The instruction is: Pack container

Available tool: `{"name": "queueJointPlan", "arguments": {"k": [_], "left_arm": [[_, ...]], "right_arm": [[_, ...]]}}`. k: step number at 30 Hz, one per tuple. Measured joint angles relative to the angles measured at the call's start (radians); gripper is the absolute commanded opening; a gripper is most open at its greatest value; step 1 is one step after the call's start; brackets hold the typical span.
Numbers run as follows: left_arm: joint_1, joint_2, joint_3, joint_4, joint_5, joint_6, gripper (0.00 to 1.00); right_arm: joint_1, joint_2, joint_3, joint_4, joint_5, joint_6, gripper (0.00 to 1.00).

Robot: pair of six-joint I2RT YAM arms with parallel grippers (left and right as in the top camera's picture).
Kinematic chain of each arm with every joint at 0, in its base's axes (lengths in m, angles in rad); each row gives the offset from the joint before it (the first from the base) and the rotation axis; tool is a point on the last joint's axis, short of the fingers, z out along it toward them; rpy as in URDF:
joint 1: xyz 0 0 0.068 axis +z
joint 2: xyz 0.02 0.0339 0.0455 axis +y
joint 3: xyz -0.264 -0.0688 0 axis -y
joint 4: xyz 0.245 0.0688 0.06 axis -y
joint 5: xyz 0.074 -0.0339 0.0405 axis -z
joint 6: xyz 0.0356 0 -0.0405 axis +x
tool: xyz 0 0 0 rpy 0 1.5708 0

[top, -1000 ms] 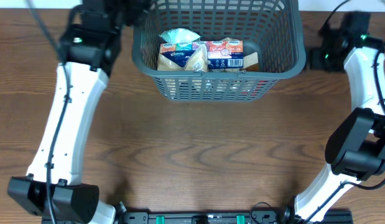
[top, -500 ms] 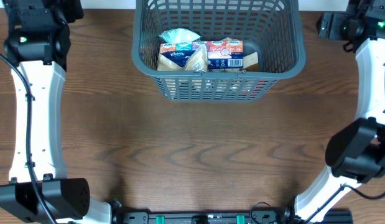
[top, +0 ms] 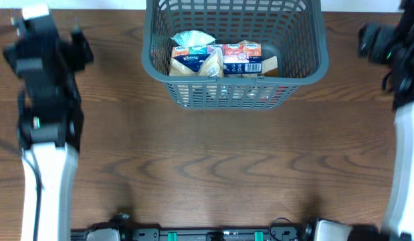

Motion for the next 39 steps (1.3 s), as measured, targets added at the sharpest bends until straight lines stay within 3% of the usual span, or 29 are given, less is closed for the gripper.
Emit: {"name": "queueJointPlan", "arguments": {"k": [8, 16, 22, 29, 39], "left_arm": [[0.032, -0.409, -0.340, 0.001, 0.142, -0.014, 0.99], [0.032, -0.637, -0.420, -0.204, 0.236, -0.056, 0.99], [0.032, -0.664, -0.422, -0.227, 0.270, -0.060, 0.99], [0.032, -0.664, -0.422, -0.272, 0.273, -0.060, 0.99], [0.032, -0.664, -0.422, -0.467, 0.273, -0.060, 0.99]], "right_arm": [[0.121, -0.348, -0.468, 0.032, -0.005, 0.027, 0.98], [0.253, -0.655, -0.774, 0.026, -0.023, 0.138, 0.97], [0.309, -0.764, -0.867, 0.013, -0.027, 0.166, 0.99], [0.309, -0.769, -0.874, 0.011, -0.027, 0.172, 0.99], [0.309, -0.769, -0.874, -0.016, -0.027, 0.172, 0.99]]}}
